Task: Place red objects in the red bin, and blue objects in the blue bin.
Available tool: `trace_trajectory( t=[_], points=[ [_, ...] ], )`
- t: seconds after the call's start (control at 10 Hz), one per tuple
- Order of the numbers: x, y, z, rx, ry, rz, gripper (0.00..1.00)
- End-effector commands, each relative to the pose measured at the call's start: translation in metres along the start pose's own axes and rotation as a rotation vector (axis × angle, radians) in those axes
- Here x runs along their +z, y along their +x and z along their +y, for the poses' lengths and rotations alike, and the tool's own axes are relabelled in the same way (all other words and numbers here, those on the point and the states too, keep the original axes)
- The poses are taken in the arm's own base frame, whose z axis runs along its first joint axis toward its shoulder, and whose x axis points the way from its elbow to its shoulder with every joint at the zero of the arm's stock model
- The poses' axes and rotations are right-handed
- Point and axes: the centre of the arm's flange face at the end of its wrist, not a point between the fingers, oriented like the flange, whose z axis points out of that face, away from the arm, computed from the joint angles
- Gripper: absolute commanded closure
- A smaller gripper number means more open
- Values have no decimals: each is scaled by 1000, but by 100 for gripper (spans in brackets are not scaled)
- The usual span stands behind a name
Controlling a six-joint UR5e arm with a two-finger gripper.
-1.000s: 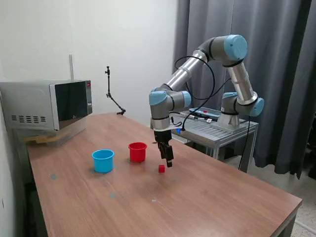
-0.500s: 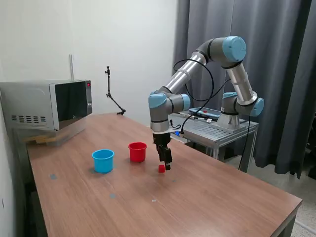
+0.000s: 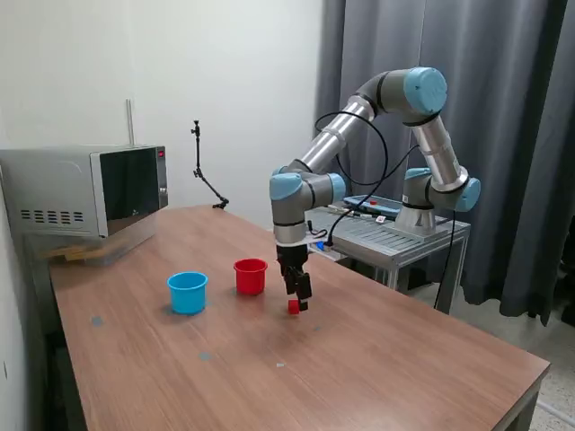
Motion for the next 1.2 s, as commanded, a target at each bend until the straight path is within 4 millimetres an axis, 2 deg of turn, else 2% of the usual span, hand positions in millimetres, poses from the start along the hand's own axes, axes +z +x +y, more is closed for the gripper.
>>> trace_trajectory(
  t=[0.0,1.1],
  points=[
    [-1,0,2,-2,-4,-2,0],
    [4,3,7,4,1,5,0]
  ],
)
